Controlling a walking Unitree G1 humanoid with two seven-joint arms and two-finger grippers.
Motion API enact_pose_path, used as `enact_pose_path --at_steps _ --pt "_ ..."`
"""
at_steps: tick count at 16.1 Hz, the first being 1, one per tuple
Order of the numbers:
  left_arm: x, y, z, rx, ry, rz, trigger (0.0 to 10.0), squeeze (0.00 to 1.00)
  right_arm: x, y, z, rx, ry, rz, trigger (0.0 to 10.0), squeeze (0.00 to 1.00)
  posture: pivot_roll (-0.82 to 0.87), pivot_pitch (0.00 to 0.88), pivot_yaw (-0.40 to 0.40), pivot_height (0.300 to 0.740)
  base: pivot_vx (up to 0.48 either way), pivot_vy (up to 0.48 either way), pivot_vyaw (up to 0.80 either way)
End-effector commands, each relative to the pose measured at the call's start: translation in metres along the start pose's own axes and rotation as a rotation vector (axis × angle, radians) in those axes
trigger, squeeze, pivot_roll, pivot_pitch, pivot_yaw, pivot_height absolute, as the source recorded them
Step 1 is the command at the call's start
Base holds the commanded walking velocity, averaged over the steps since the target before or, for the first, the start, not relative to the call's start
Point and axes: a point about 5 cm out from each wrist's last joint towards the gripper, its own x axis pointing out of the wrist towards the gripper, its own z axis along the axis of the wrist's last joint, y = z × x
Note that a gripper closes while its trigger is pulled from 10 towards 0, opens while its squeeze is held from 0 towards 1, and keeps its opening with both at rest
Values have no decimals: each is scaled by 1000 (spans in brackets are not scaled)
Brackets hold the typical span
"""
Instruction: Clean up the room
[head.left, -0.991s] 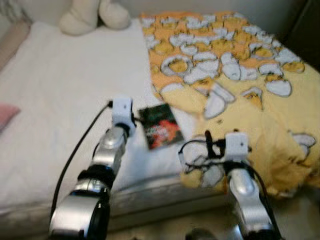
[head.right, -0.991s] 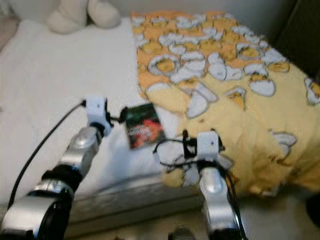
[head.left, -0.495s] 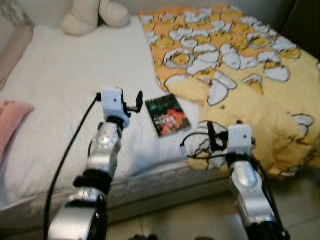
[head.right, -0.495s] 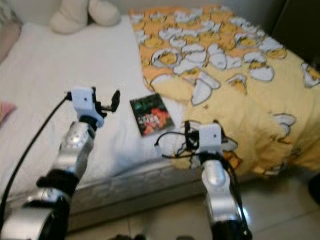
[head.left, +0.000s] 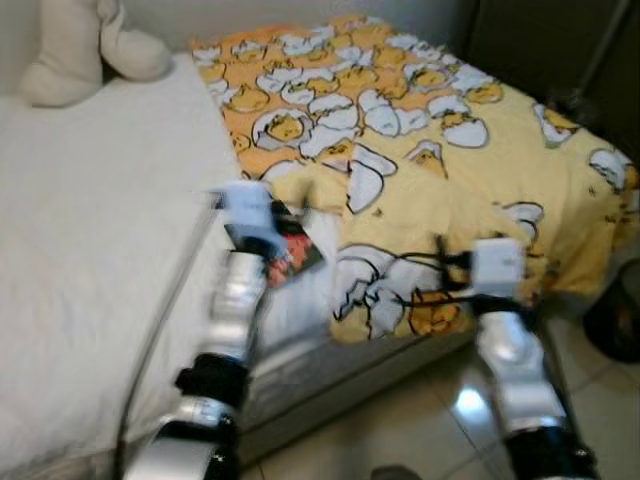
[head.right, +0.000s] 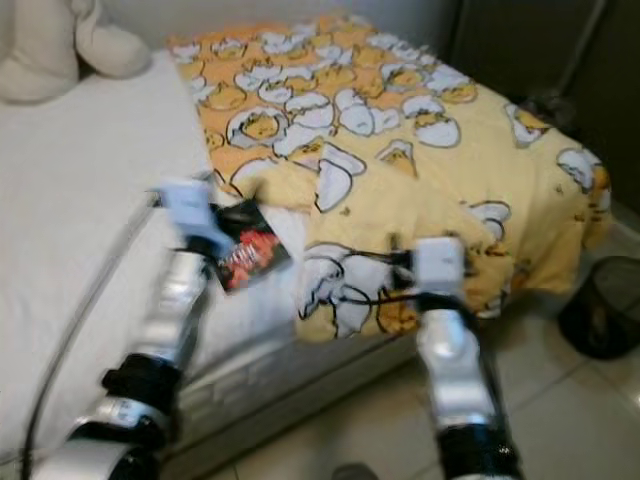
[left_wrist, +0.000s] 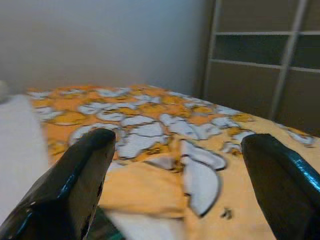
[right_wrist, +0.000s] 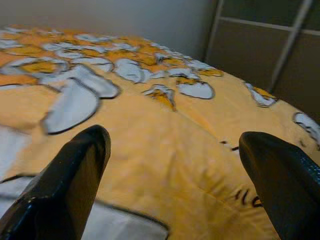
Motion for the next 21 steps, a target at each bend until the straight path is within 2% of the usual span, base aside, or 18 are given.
enact_pose_path --at_steps 1,3,4,5,8,9,13,16,19,21 --pt "-3 14 3 14 1 48 10000 0 6 12 7 30 -22 32 10000 0 -229 26 57 740 435 0 0" --pt "-4 13 2 -4 2 65 10000 0 8 13 6 40 -9 41 10000 0 -227 29 57 740 450 0 0" --pt "-5 13 2 -16 5 72 10000 0 10 14 5 55 7 47 10000 0 -224 33 56 740 0 0 0" --pt "-6 13 5 -12 -4 83 10000 0 19 16 6 80 26 57 10000 0 -214 36 52 740 0 0 0" --pt "-7 16 5 -1 8 95 10000 0 24 19 12 66 11 83 10000 0 -206 34 49 740 0 0 0" --pt "-8 18 3 36 30 90 10000 0 23 21 12 58 5 93 10000 0 -201 36 49 740 0 0 769" --pt "-10 17 3 18 30 99 10000 0 24 28 6 89 33 105 10000 0 -198 40 50 740 251 -304 617" --pt "-11 18 6 22 34 93 10000 0 38 31 2 120 88 96 10000 0 -185 58 64 740 0 0 0" --pt "-23 25 4 30 56 78 10000 0 60 30 18 166 75 8 10000 0 -147 99 95 740 0 0 0" --pt "-34 30 3 57 80 69 10000 0 63 24 16 185 95 -60 10000 0 -116 142 108 740 0 0 0"
